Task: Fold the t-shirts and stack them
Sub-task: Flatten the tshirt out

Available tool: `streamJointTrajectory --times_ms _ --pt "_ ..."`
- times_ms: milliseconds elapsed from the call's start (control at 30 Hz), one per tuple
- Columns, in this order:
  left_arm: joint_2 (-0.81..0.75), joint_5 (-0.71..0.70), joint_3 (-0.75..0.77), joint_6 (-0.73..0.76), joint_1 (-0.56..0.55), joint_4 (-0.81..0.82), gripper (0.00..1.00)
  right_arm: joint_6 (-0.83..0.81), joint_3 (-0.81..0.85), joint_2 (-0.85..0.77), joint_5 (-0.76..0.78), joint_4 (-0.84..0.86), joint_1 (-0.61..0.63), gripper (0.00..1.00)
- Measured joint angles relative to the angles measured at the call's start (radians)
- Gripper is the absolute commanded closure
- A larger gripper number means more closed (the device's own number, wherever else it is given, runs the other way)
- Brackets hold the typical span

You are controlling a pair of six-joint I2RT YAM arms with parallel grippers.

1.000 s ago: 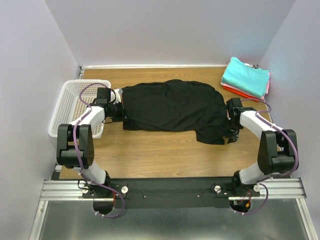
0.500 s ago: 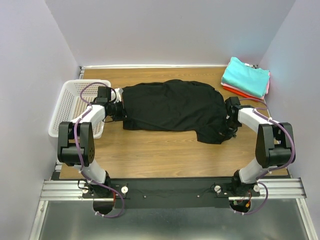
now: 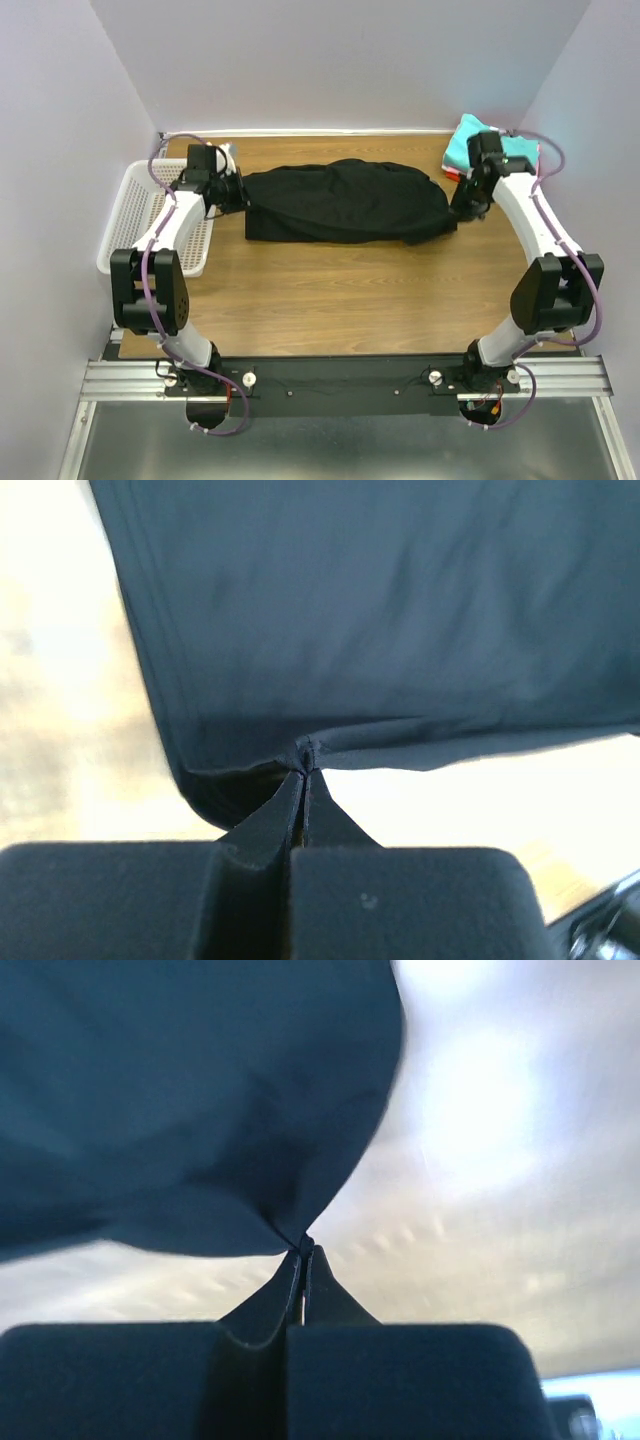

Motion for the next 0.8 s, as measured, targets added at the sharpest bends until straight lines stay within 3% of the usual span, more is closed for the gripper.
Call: streamJointTrajectory --times_ms 133,333,400,500,567,800 --pt "0.012 -0.027 0.209 -0.045 0.000 -0.008 1.00 -0.007 0.328 0.069 0.013 -0.028 0.000 1.00" --pt "0.190 -0.037 0.740 -0.089 -0.002 -0.013 1.00 -0.026 0.820 0.331 0.041 -0.080 -0.008 1.00" --pt "0.286 -0.037 0.982 -0.111 -0.005 -0.022 1.00 -0.032 0.986 0.410 0.051 -0.091 -0.011 1.00" --pt "0.326 -0.031 1.145 -0.146 -0.008 0.000 1.00 -0.038 1.107 0.443 0.060 -0.064 -0.014 1.00" --pt "0.298 -0.023 1.160 -0.177 -0.011 0.050 1.00 -0.044 1.077 0.394 0.062 -0.011 -0.014 1.00" --pt "-0.063 -0.018 0.735 -0.262 -0.018 0.312 1.00 -0.102 0.824 0.055 0.070 0.276 -0.014 1.00"
